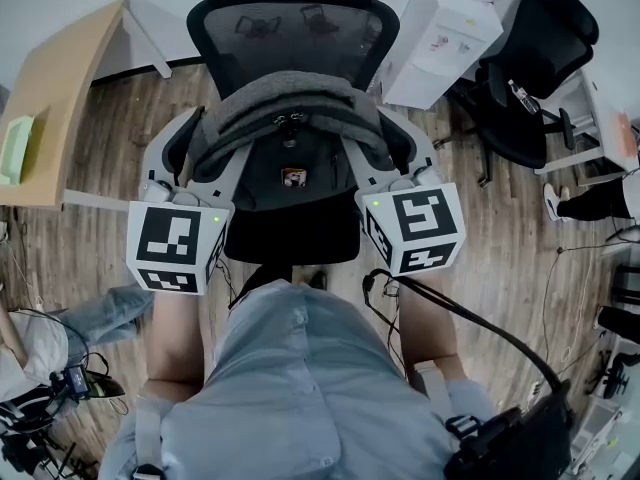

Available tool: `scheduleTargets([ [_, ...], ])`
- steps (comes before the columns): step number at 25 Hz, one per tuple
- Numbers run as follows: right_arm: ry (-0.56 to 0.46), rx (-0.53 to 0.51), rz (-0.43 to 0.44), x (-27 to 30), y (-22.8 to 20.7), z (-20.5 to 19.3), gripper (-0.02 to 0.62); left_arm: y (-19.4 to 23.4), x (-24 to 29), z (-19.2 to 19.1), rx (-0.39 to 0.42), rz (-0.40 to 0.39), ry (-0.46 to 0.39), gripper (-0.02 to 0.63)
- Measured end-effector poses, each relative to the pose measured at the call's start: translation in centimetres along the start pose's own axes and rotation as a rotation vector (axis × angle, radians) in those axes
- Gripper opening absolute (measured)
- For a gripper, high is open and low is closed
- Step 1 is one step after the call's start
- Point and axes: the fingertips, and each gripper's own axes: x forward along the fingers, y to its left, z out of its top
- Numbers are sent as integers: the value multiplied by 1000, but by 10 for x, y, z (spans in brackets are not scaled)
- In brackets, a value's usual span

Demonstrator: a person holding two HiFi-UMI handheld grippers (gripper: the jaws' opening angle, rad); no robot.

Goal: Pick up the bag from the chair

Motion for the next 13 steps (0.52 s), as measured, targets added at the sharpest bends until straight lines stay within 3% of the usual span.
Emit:
scheduleTargets([
  [13,-5,-15,-36,25,-16,-10,155,8,35,-12,3,-30,-13,267],
])
